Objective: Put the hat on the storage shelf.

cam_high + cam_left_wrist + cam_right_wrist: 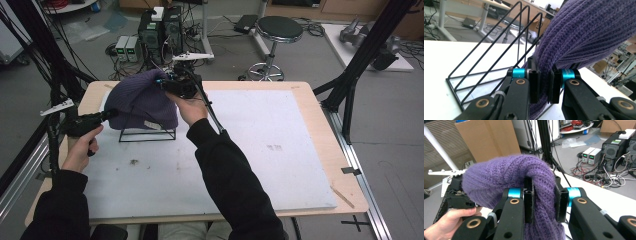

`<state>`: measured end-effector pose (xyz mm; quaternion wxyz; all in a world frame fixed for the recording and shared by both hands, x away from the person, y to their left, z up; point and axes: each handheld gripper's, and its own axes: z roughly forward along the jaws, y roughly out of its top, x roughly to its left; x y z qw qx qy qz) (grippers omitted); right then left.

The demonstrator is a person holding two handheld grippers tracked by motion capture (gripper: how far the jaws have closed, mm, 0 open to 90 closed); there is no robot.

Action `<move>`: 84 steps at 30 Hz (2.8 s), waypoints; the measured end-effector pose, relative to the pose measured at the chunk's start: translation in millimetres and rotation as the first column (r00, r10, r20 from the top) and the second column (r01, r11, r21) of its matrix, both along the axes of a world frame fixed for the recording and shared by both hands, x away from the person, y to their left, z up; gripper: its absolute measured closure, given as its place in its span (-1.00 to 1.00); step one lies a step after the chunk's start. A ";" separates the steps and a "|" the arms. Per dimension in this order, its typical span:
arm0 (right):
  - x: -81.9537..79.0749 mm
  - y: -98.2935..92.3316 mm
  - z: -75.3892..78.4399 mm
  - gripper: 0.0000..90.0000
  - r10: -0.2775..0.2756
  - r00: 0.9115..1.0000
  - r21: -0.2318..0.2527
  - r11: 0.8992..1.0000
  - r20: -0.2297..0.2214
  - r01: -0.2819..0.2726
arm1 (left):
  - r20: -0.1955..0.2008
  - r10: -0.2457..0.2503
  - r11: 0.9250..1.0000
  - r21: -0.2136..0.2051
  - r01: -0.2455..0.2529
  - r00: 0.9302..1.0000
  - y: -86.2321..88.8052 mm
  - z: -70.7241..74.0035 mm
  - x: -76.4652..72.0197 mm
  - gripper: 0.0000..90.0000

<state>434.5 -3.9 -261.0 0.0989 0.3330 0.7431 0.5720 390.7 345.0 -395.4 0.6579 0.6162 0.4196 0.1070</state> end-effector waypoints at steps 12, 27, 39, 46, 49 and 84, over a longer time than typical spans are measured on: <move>-0.2 12.5 -19.1 0.67 -0.002 1.000 -0.075 0.997 -0.006 0.001 | -0.064 0.026 0.999 -0.036 -0.028 0.998 5.0 -26.7 -0.9 0.83; -0.9 24.1 -28.4 0.54 0.006 1.000 -0.126 0.992 -0.018 -0.008 | -0.123 0.067 0.997 -0.031 -0.071 0.990 4.5 -45.5 -1.0 0.78; -1.4 10.3 -20.2 -0.63 -0.036 0.998 -0.126 0.992 -0.054 0.029 | -0.084 0.080 0.994 -0.070 -0.086 0.993 4.2 -37.5 -7.3 -0.10; -12.3 -4.7 -15.1 -0.74 -0.054 0.997 -0.114 0.992 0.058 0.061 | -0.055 0.104 0.992 -0.061 -0.107 0.993 4.9 -32.9 -14.5 -0.26; -12.7 -11.0 -15.2 -0.75 -0.062 0.996 -0.121 0.990 0.065 0.070 | -0.006 0.157 0.985 -0.069 -0.157 0.988 7.8 -31.2 -24.3 -0.26; -106.1 -296.8 -64.6 -0.75 -0.584 0.782 0.102 0.811 0.218 0.576 | 0.277 0.397 0.900 0.069 -0.430 0.875 -45.0 9.8 -84.2 -0.45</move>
